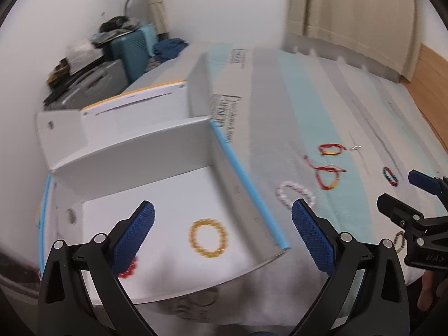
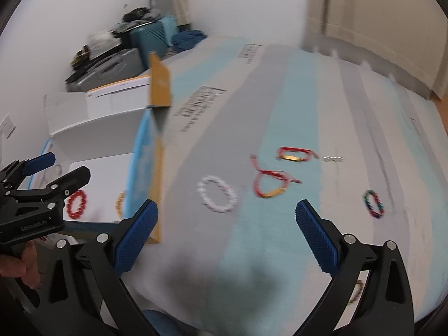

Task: Organize jewelry
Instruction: 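Withdraw both tools from the box back over the bed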

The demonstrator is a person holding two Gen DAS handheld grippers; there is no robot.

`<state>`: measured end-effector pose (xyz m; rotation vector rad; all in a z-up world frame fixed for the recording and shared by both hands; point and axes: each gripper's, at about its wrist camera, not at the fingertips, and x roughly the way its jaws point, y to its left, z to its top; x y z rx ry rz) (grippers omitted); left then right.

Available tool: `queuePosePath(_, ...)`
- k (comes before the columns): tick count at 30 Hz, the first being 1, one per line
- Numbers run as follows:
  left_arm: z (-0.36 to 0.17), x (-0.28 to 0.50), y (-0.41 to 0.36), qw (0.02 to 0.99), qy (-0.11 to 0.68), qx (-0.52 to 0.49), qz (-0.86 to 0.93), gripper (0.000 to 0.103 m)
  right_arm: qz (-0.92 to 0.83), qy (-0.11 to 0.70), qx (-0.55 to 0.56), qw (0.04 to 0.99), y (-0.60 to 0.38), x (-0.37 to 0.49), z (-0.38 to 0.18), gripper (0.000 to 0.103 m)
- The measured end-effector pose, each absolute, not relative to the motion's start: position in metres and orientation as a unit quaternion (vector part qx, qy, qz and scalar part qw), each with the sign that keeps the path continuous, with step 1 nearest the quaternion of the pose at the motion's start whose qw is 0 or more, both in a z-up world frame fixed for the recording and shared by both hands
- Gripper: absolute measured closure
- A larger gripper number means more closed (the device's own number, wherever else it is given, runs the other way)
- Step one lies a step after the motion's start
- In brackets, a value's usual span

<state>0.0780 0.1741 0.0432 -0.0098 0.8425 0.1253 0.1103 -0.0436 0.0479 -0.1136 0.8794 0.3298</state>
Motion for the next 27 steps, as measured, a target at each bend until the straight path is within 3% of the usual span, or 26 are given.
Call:
queuePosePath(16,-0.004,0.134,0.05,0.9,0.436,0.019,-0.023,0.006,0.071,0.45,-0.032,0.889,-0.184,0.134,0.015,0.008)
queuePosePath(27,-0.072,0.179,0.039,0.878,0.478,0.018,-0.012,0.006,0.038,0.486,-0.034,0.873,-0.237,0.186,-0.039,0.008)
